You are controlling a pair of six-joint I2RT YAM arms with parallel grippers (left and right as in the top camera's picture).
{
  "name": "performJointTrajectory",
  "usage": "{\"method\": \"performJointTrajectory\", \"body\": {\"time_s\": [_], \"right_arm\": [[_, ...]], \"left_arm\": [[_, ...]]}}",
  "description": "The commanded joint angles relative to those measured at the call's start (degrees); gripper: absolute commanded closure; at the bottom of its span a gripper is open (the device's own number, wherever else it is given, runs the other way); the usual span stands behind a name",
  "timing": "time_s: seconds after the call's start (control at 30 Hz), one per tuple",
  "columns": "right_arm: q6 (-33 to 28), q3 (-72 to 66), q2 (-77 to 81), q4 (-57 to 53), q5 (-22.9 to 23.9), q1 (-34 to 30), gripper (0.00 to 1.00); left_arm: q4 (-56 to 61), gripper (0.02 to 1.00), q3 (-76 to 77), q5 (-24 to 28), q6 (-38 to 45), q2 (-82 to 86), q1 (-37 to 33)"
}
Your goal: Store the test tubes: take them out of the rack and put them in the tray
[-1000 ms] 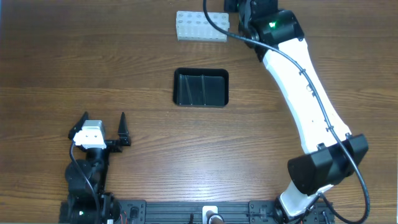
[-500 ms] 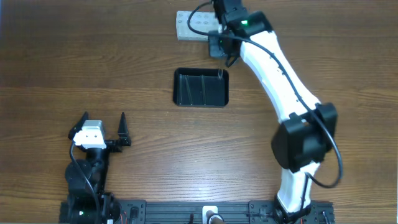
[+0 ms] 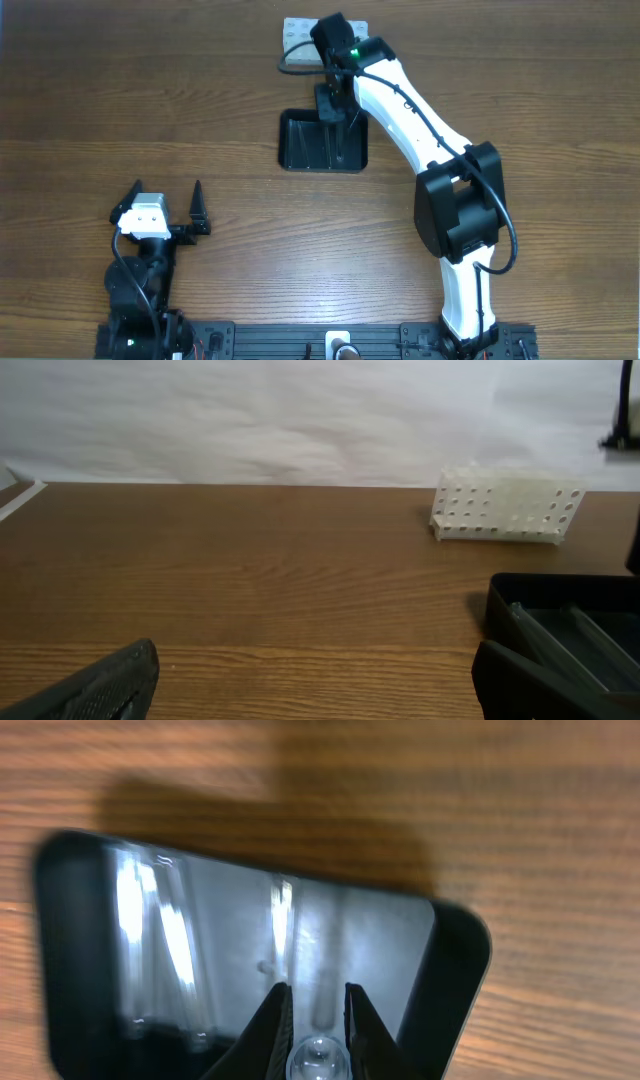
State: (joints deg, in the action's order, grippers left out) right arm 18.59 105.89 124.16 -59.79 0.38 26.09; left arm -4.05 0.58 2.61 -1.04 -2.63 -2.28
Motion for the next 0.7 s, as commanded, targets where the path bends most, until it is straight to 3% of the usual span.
{"method": "performJointTrajectory", "body": {"time_s": [0.03,0.27,0.4,0.5,0.7], "right_arm": [[2.7,-4.2,0.4,2.4,1.6,-0.6,0.912],[2.7,-5.6,0.4,4.1,1.6,-0.8,0.827],[2.7,-5.6,0.4,4.1,1.6,-0.9,0.671],[2.9,-5.6,0.4,4.1,1.6,-0.9,0.608],[2.8,-5.6,-0.7,5.6,1.6,-1.2,0.549]], "left_arm": [[-0.1,0.018,-0.2,0.6,1.0,0.0,-0.2],[-0.1,0.018,-0.2,0.6,1.0,0.0,-0.2],[-0.1,0.018,-0.2,0.6,1.0,0.0,-0.2],[-0.1,0.018,-0.2,0.6,1.0,0.0,-0.2],[-0.1,0.018,-0.2,0.6,1.0,0.0,-0.2]]}}
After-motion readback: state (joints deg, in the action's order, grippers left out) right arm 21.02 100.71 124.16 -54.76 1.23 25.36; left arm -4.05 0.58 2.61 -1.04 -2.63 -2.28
